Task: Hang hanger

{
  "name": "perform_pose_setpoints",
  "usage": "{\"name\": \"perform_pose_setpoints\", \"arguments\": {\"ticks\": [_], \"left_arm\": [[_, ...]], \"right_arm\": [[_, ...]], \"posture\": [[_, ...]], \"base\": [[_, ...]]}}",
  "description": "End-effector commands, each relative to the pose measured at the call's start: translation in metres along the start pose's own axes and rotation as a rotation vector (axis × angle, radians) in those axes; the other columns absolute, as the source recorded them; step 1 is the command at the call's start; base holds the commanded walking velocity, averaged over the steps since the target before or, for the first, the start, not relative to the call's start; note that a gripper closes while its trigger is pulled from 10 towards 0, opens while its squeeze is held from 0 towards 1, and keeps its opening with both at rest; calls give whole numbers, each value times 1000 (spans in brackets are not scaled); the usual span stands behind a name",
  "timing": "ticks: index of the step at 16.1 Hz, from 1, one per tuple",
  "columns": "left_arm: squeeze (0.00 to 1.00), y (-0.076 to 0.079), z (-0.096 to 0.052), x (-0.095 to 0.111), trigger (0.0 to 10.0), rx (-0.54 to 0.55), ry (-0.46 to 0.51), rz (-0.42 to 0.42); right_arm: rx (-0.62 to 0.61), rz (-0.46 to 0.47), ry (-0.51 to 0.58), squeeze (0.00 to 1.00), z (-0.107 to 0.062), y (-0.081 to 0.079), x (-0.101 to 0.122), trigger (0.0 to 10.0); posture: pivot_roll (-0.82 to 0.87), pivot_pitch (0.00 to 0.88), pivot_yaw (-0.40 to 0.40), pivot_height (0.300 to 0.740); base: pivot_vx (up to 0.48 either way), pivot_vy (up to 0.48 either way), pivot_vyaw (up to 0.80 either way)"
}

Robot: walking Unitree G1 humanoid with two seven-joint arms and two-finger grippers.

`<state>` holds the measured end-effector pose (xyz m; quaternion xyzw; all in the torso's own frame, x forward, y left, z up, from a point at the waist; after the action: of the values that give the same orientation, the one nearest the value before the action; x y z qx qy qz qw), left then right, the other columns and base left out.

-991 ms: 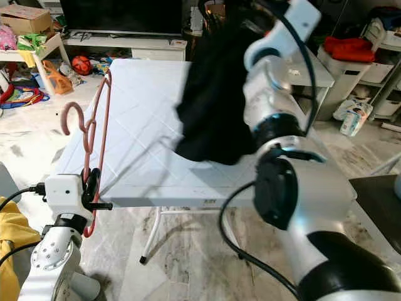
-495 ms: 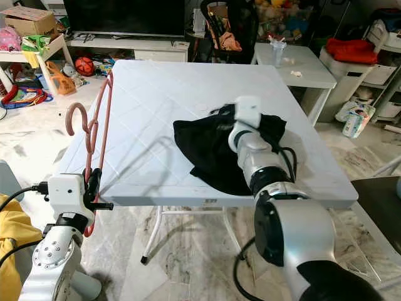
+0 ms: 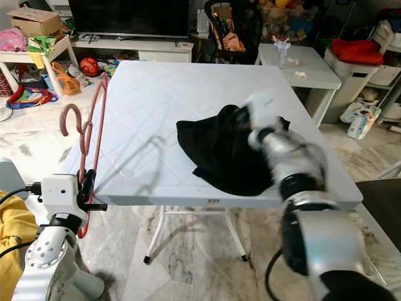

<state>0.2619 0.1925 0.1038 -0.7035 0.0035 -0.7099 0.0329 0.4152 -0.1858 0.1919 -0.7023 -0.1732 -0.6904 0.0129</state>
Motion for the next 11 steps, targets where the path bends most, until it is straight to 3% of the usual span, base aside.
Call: {"name": "perform_pose_setpoints", "arguments": {"ticks": [1,3,4,6,7,11], "left_arm": [[0,0,-1,-10,10000,-3,-57,2],[0,2,1,-10,10000,-14,-56,-2],[0,4,0,-10,10000,-22,-57,-5],[0,4,0,-9,10000,-33,-58,-8],[0,4,-2,-11,10000,-40,-63,-8],[0,5,-2,-11,10000,-57,-67,-15]], "right_arm": [[3,24,51,1000,-2,8,8,10000],[25,81,85,1000,-12,26,10,10000],[103,150,93,1000,-18,33,9,10000],[313,139,51,1000,-26,29,3,10000],[530,87,-25,1000,-41,24,-11,10000],[773,133,-171,1000,-71,26,-37,10000]], "posture": [[2,0,-52,740],[-2,0,-47,740],[2,0,-46,740],[4,0,-44,740],[4,0,-43,740],[6,0,-42,740]], "base": [[0,0,0],[0,0,0],[0,0,0],[0,0,0],[0,0,0],[0,0,0]]}}
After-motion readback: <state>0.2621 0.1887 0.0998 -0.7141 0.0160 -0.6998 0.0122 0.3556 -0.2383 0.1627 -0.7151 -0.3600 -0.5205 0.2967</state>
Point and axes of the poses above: a point about 5 cm out from each wrist's last joint towards the gripper, its own z axis pointing out of the wrist towards the gripper, its own x axis along the axis of the wrist's last joint, y = z × x, the point moved 1 cm from there along z, pointing out of the wrist towards the gripper, and after that the axes turned 2 degrees about -z, right-handed, at the moved point
